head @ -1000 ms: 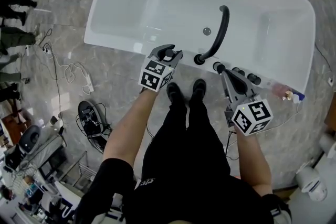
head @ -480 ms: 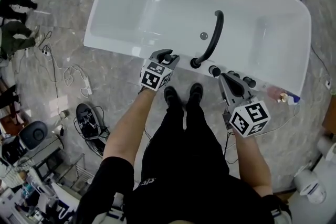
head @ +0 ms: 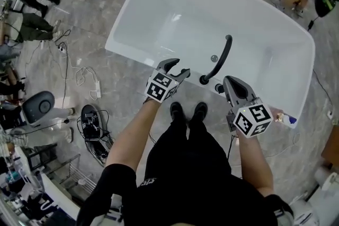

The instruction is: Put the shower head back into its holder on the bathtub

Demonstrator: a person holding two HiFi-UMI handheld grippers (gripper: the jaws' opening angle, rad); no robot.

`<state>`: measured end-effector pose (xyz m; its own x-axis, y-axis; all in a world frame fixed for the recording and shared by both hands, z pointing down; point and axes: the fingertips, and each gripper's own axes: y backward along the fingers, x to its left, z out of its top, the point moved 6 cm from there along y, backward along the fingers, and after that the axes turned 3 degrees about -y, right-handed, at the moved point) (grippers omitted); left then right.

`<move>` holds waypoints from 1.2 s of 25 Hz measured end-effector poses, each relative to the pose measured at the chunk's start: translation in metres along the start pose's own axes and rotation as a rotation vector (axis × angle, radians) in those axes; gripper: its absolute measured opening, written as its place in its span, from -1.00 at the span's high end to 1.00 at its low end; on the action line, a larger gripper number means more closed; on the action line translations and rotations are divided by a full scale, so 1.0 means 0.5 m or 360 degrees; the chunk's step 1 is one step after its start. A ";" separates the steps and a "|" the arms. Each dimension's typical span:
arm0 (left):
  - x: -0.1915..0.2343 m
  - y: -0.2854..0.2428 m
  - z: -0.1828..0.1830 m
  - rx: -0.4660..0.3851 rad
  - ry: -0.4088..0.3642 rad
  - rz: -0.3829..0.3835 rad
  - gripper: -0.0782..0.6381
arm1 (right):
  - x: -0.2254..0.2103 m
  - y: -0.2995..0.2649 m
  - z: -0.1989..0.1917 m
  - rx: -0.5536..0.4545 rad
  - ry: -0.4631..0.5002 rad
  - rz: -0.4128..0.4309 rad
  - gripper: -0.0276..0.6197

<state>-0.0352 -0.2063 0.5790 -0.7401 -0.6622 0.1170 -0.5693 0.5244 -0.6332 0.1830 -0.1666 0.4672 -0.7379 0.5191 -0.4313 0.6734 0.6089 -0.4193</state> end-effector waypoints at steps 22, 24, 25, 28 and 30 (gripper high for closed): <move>0.027 0.482 0.203 -0.0530 0.0139 0.0535 0.38 | 0.196 0.030 0.241 -0.0374 0.0385 0.0292 0.88; 0.036 0.522 0.202 -0.0579 0.0150 0.0562 0.40 | 0.225 0.030 0.250 -0.0408 0.0408 0.0291 0.88; 0.042 0.542 0.200 -0.0600 0.0156 0.0575 0.41 | 0.240 0.030 0.255 -0.0426 0.0421 0.0293 0.88; 0.060 0.591 0.195 -0.0655 0.0169 0.0611 0.46 | 0.277 0.031 0.268 -0.0477 0.0462 0.0299 0.88; 0.071 0.617 0.191 -0.0691 0.0192 0.0630 0.49 | 0.294 0.031 0.270 -0.0493 0.0478 0.0290 0.88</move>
<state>-0.2032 -0.1190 0.3148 -0.9468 -0.3197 0.0381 -0.3173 0.9064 -0.2790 0.0910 -0.1619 0.2894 -0.6200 0.7570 -0.2064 0.7817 0.6184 -0.0804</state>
